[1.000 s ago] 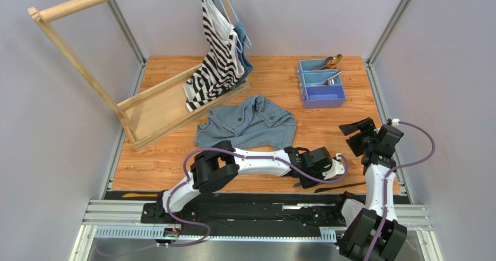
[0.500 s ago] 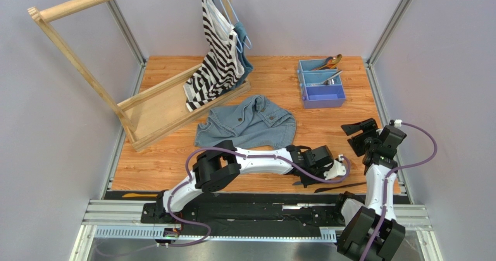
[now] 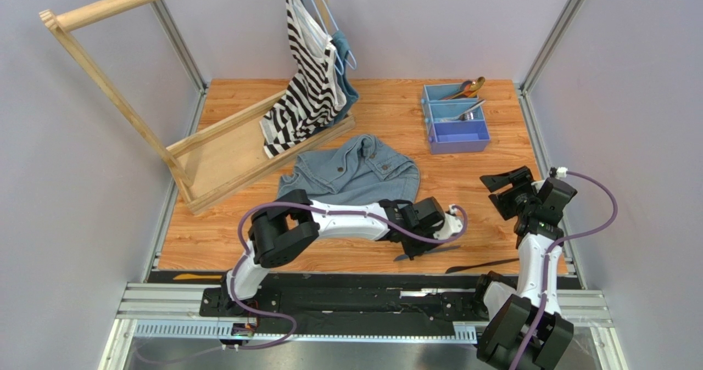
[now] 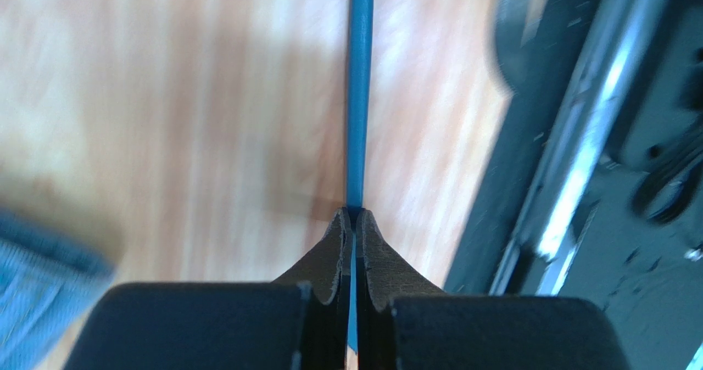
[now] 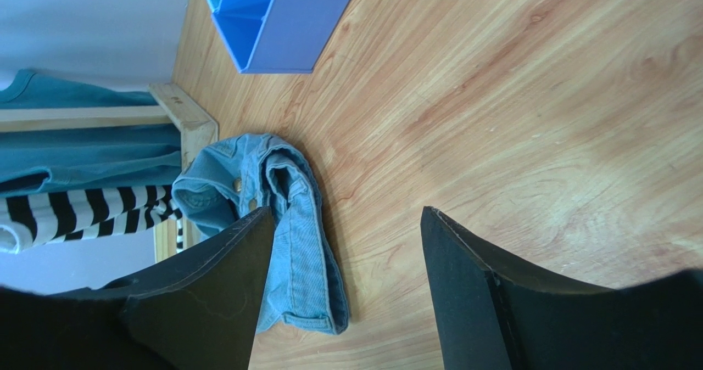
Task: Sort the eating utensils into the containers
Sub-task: Pick up the knife at the center of the board.
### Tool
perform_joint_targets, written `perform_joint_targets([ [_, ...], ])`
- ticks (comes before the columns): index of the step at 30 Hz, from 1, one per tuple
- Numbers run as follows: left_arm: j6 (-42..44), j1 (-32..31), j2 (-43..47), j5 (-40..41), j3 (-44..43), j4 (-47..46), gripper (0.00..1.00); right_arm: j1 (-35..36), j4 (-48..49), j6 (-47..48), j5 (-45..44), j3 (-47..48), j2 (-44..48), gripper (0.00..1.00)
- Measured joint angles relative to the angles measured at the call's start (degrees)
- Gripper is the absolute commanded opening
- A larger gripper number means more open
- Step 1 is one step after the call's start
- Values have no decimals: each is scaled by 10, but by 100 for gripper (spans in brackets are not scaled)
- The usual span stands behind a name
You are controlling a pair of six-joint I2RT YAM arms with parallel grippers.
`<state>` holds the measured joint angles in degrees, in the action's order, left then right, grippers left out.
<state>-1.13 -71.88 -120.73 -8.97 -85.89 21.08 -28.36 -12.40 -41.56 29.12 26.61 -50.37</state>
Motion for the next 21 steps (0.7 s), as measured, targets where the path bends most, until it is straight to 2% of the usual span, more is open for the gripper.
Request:
perform_joint_targets([
  [12, -78, 97, 84, 12, 106, -13, 0, -1, 29, 0, 83, -10, 30, 70],
  [21, -126, 139, 150, -19, 117, -38, 0, 24, 67, -34, 126, -57, 96, 68],
])
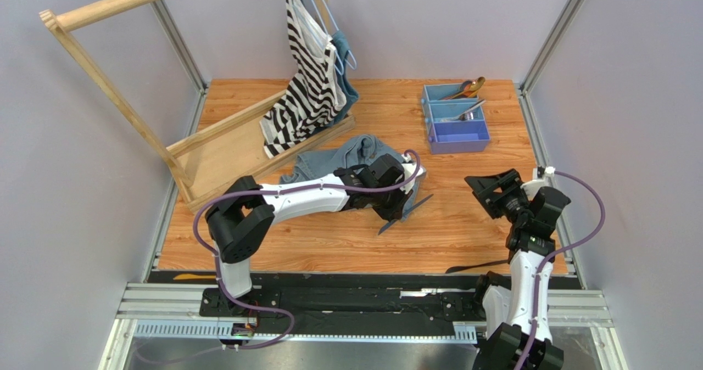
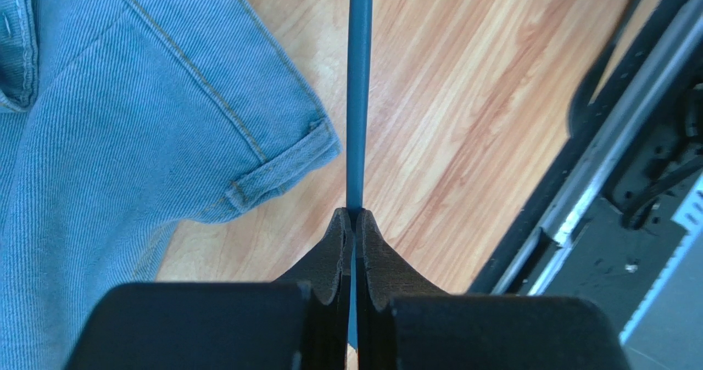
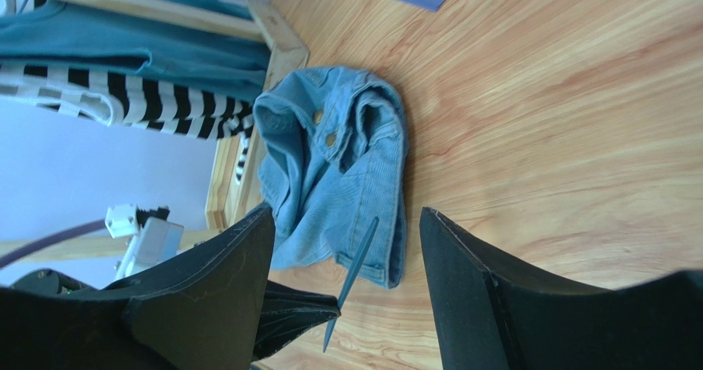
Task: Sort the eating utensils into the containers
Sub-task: Pick up the knife at the center of the board.
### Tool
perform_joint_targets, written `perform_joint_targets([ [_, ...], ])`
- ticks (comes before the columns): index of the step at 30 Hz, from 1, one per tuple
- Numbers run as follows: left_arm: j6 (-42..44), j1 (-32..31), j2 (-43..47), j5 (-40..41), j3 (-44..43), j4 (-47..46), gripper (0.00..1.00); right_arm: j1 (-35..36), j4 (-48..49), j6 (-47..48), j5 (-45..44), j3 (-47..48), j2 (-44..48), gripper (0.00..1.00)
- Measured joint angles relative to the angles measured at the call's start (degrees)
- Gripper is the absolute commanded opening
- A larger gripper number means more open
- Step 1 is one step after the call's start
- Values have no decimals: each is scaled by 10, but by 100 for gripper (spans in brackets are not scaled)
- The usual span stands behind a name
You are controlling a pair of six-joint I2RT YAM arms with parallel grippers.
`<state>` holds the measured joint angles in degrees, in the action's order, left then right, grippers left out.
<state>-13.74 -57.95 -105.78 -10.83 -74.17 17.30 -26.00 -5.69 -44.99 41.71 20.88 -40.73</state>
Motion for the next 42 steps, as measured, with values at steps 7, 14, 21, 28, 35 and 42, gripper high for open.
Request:
perform_joint_targets([
  [7, -31, 7, 15, -23, -3, -5, 0, 89, 53, -27, 9, 0, -41, 66],
  [14, -58, 23, 29, -43, -3, -14, 0, 192, 106, -56, 0, 0, -93, 55],
  [21, -66, 30, 32, -43, -13, -20, 0, 229, 124, -71, -23, -1, -117, 50],
  [28, -66, 30, 36, -45, -14, -20, 0, 233, 133, -75, -38, -4, -126, 45],
  [35, -67, 30, 49, -61, -14, -20, 0, 253, 182, -92, -42, -6, -180, 15],
  [42, -66, 30, 52, -64, -15, 5, 0, 278, 223, -120, -37, -8, -190, 0],
])
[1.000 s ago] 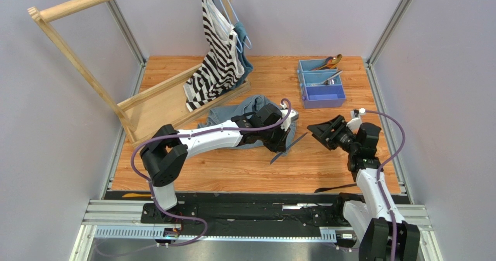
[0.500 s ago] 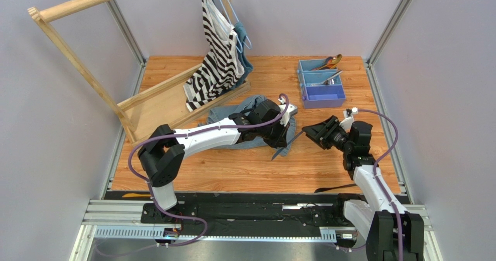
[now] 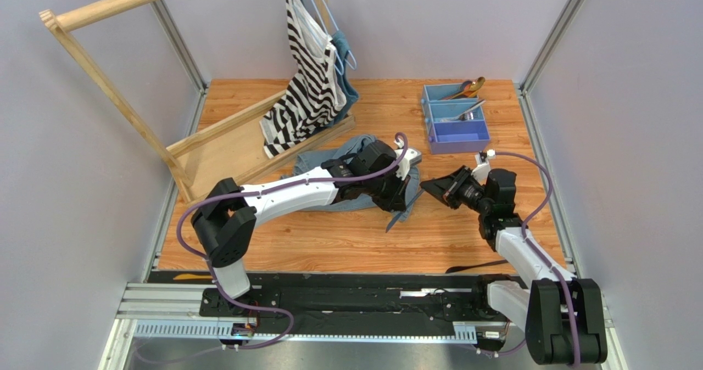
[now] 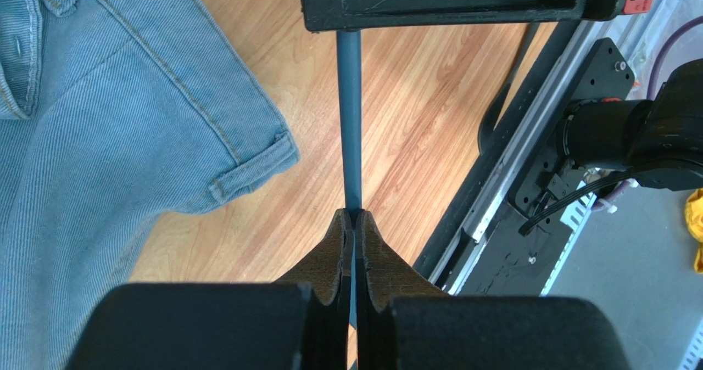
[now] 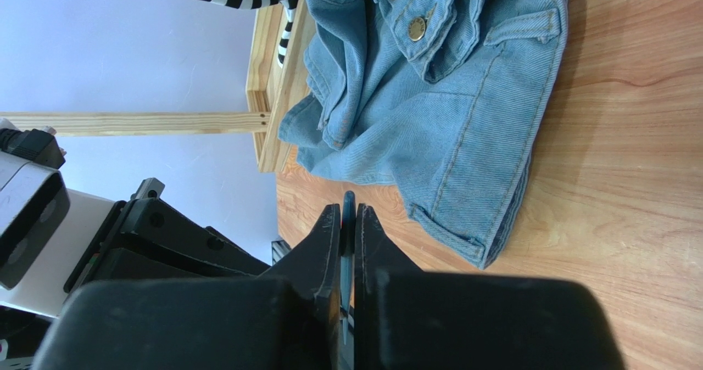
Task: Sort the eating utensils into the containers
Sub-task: Pick up the knife at the center of the board, then place the knife in the storage box.
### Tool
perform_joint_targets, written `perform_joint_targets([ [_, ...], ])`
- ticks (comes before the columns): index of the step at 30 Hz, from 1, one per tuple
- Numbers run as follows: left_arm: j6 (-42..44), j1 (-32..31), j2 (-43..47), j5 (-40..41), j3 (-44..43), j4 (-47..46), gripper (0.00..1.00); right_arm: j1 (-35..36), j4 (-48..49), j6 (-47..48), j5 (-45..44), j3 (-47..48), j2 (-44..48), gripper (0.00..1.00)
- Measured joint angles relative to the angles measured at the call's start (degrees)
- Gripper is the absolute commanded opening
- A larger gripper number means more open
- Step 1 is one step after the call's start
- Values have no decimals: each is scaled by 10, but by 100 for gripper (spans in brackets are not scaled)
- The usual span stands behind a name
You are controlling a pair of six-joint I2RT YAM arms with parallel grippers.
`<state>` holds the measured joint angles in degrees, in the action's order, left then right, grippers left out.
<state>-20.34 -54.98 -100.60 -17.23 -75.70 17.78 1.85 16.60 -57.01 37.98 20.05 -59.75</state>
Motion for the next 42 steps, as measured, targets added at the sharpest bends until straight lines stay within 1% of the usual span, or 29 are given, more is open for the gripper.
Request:
perform_joint_targets([
  [2, 1, 0, 0, 0, 0, -1, 0, 0, -5, 1, -4, 0, 9, 0],
  [4, 1, 0, 0, -1, -1, -2, 9, 0, -10, 3, -9, 0, 19, 0],
  [5, 1, 0, 0, -2, -1, -4, 15, 0, -14, 5, -11, 0, 25, 0],
  [6, 1, 0, 0, -2, -1, -4, 28, 0, -18, 8, -14, 0, 30, 0],
  [8, 5, 0, 2, 0, -1, -4, 41, 0, -26, 11, -17, 0, 38, 0],
  [9, 5, 0, 4, 1, -1, -3, 54, 0, -31, 16, -21, 0, 42, 0],
  [11, 10, 0, 11, 6, -1, -1, 64, 0, -41, 24, -27, 0, 43, 0],
  [12, 9, 0, 16, 9, -1, 0, 72, 0, -44, 28, -30, 0, 43, 0],
  [14, 14, 0, 31, 14, -1, 2, 77, 0, -50, 33, -33, 0, 43, 0],
  [15, 15, 0, 42, 18, 1, 3, 83, 0, -53, 36, -35, 0, 43, 0],
  [19, 19, 0, 90, 30, 13, 7, 96, 0, -59, 45, -37, 0, 34, 0],
  [21, 21, 0, 122, 41, 27, 7, 99, 0, -65, 49, -38, 0, 29, 0],
  [24, 26, 0, 169, 57, 43, 18, 99, 0, -73, 58, -42, 2, 25, 0],
  [29, 41, 2, 223, 80, 44, 46, 99, 0, -84, 72, -47, 21, 10, 0],
  [36, 44, 23, 262, 82, 58, 67, 99, 0, -112, 93, -57, 60, 2, 0],
  [42, 44, 39, 267, 72, 79, 78, 99, 0, -142, 109, -71, 84, 2, 0],
])
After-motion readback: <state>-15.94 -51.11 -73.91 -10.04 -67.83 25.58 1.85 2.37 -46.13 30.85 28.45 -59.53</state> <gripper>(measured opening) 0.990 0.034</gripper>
